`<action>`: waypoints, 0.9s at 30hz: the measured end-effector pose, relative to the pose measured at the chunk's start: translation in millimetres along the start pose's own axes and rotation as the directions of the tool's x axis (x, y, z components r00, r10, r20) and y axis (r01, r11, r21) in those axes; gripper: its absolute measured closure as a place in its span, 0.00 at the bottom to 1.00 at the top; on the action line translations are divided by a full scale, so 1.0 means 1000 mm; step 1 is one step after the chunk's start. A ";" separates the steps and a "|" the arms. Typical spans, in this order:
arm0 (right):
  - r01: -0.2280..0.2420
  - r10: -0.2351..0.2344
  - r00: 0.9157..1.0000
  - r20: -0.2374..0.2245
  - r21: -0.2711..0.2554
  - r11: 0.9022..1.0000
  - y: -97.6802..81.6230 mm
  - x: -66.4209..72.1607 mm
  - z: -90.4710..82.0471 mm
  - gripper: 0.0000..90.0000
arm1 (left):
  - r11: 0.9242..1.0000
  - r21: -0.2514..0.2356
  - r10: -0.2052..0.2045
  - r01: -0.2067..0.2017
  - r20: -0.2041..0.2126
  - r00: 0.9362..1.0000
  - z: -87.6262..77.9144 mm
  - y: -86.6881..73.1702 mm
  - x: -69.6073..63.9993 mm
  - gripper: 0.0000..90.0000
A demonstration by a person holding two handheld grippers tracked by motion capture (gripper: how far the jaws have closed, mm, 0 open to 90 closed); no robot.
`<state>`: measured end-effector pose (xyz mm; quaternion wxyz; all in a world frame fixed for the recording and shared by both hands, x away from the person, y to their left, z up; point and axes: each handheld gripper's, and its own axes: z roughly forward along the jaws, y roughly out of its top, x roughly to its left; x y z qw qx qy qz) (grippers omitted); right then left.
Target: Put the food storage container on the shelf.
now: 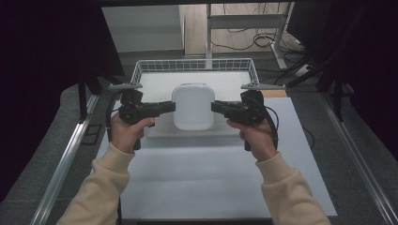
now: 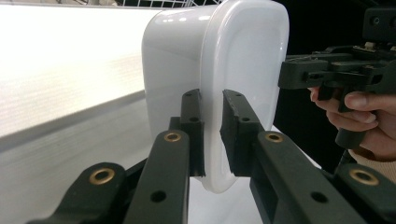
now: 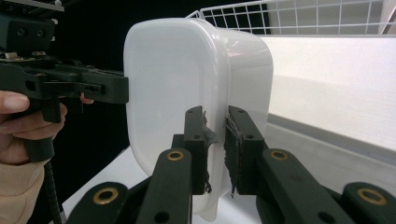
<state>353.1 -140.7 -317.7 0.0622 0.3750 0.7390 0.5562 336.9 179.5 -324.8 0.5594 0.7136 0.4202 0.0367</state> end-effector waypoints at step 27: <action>0.005 -0.005 1.000 0.007 0.020 1.000 0.057 -0.015 0.011 0.89 | 1.000 0.006 -0.024 0.024 0.006 1.000 0.010 0.055 0.021 0.87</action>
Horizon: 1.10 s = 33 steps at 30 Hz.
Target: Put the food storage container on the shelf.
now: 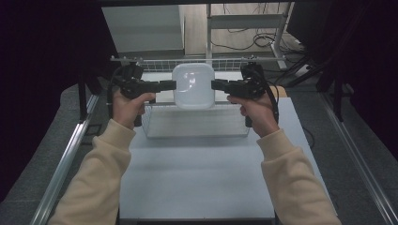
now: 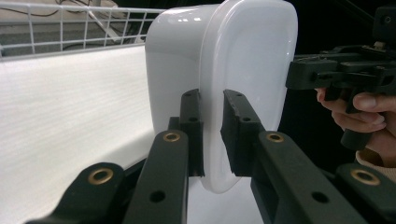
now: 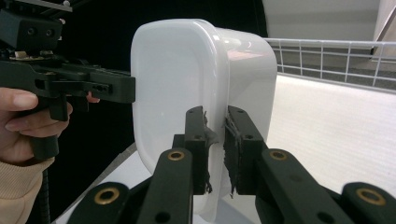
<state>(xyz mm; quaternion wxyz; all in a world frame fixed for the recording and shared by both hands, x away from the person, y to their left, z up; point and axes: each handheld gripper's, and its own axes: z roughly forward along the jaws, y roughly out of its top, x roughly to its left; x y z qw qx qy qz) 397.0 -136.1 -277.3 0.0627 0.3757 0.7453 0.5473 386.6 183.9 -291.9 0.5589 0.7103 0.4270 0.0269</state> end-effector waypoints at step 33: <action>-0.143 0.143 0.990 0.007 0.079 0.987 0.019 -0.037 0.029 0.88 | 0.989 0.080 -0.122 0.120 0.017 0.992 0.027 0.024 0.035 0.87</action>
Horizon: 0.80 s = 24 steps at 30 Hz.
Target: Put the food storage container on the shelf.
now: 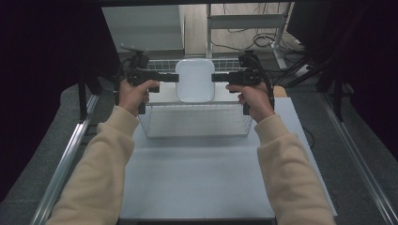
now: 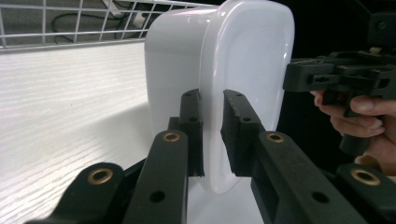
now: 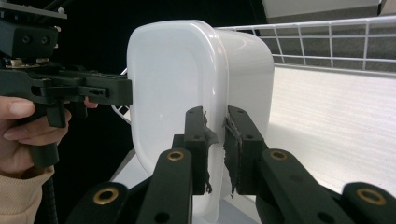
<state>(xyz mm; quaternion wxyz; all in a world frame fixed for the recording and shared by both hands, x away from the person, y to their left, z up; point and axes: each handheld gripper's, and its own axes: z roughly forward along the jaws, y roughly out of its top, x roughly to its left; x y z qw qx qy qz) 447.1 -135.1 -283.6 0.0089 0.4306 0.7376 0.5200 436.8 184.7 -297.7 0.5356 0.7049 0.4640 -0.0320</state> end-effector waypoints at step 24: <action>-0.210 0.210 0.978 -0.014 0.033 0.977 0.019 -0.039 0.035 0.74 | 0.965 0.021 -0.261 0.260 0.042 0.964 0.029 0.022 0.044 0.79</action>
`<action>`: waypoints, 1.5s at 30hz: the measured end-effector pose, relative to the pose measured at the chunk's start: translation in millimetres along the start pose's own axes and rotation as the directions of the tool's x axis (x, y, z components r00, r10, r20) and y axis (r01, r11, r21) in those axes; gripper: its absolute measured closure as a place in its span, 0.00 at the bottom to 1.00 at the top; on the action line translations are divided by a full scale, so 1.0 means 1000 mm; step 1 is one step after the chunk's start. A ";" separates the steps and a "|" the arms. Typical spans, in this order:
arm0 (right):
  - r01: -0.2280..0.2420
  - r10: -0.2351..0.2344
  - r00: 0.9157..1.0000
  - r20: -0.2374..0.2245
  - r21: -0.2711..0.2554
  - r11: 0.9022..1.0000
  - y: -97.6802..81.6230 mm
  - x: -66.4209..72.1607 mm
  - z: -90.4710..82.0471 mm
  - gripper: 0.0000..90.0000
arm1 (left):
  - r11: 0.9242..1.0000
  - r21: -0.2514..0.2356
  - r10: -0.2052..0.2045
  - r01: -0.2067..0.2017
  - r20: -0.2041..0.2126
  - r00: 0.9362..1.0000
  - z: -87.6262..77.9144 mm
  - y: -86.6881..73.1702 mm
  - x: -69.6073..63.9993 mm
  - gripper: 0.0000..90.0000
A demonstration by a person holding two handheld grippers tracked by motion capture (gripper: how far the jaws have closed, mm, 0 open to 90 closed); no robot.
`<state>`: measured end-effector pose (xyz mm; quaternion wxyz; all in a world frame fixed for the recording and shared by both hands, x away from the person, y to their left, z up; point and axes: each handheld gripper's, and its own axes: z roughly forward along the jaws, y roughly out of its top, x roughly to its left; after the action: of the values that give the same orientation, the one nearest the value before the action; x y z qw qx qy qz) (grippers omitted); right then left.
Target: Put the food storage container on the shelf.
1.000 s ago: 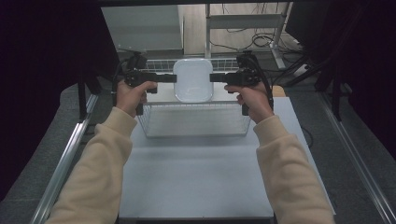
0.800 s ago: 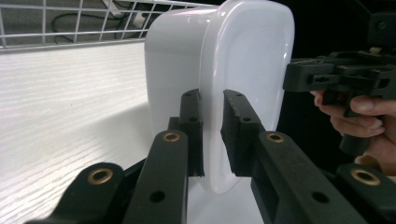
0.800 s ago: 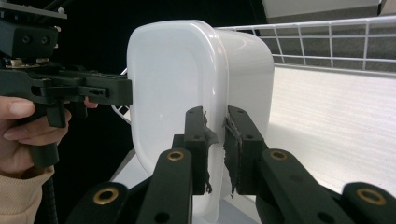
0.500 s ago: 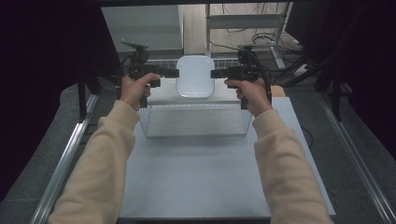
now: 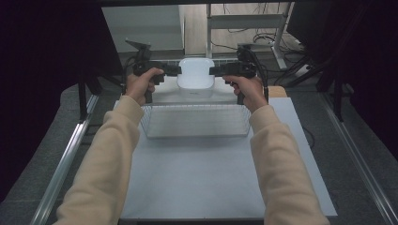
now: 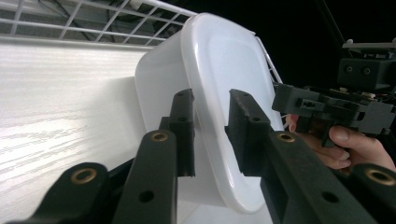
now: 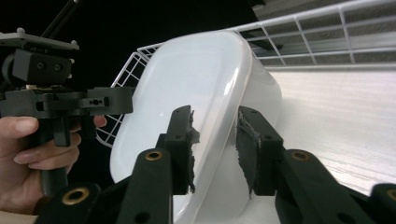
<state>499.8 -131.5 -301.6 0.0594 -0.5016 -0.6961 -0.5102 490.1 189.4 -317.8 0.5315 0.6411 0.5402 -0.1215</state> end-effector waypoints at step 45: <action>0.490 -0.476 0.869 0.135 -0.098 0.866 -0.150 0.007 -0.103 0.31 | 0.894 -0.050 0.424 -0.444 -0.221 0.878 -0.086 -0.187 -0.017 0.30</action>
<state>338.2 -202.5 -346.7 -0.1399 -0.3404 -0.7671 -0.5254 294.0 222.5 -373.5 0.5178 0.7278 0.4396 0.0943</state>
